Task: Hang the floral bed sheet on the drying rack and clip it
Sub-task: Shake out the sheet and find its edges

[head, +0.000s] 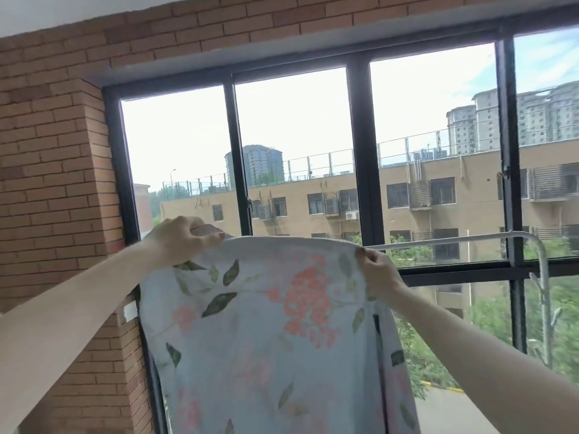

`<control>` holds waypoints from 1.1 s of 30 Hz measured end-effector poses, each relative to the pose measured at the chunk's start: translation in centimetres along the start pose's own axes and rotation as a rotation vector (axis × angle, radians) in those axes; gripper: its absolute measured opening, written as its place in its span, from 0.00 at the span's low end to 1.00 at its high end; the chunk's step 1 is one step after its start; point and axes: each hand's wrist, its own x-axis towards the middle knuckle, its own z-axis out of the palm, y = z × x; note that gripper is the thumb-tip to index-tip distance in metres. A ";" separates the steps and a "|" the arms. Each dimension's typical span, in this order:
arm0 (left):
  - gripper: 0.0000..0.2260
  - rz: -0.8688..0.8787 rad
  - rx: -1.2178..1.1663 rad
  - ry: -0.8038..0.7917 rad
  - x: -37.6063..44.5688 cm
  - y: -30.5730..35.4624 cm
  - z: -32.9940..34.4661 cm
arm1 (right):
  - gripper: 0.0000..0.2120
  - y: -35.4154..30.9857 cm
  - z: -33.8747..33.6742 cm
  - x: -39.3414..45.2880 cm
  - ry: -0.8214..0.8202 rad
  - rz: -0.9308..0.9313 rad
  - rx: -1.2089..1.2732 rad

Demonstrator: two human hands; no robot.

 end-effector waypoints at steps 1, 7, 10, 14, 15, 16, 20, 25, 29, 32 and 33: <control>0.30 -0.005 -0.029 -0.038 -0.2 -0.1 -0.1 | 0.20 -2.6 -0.3 0.4 0.039 -0.066 0.064; 0.48 0.185 -0.101 -0.150 -0.9 5.0 2.5 | 0.24 -10.9 1.2 1.0 -0.070 -0.315 -0.014; 0.44 0.234 -0.131 -0.231 -0.2 7.7 4.6 | 0.24 -11.7 2.5 0.8 -0.119 -0.354 0.017; 0.06 0.207 -0.273 -0.233 1.9 8.3 6.8 | 0.24 -12.2 2.5 0.2 -0.140 -0.375 0.038; 0.09 0.195 -0.303 -0.193 2.3 8.1 6.8 | 0.24 -11.9 1.9 0.2 -0.143 -0.370 0.030; 0.12 0.183 -0.337 -0.152 2.7 8.0 6.6 | 0.25 -11.6 1.3 0.1 -0.149 -0.361 0.014; 0.16 0.198 -0.347 -0.011 3.0 8.1 5.1 | 0.26 -8.7 -0.3 -1.2 -0.324 -0.259 -0.126; 0.17 0.226 -0.344 0.108 2.5 8.9 3.1 | 0.24 -0.2 0.7 -3.4 -0.613 0.035 -0.310; 0.17 0.140 -0.302 0.190 2.6 6.8 0.9 | 0.25 4.3 -0.8 -4.3 -0.638 0.209 -0.343; 0.19 0.086 -0.232 0.210 2.5 4.8 0.6 | 0.21 3.1 -2.2 -2.9 -0.514 0.137 -0.391; 0.19 0.076 -0.201 0.207 2.4 4.2 0.4 | 0.21 1.8 -2.9 -1.8 -0.462 0.109 -0.418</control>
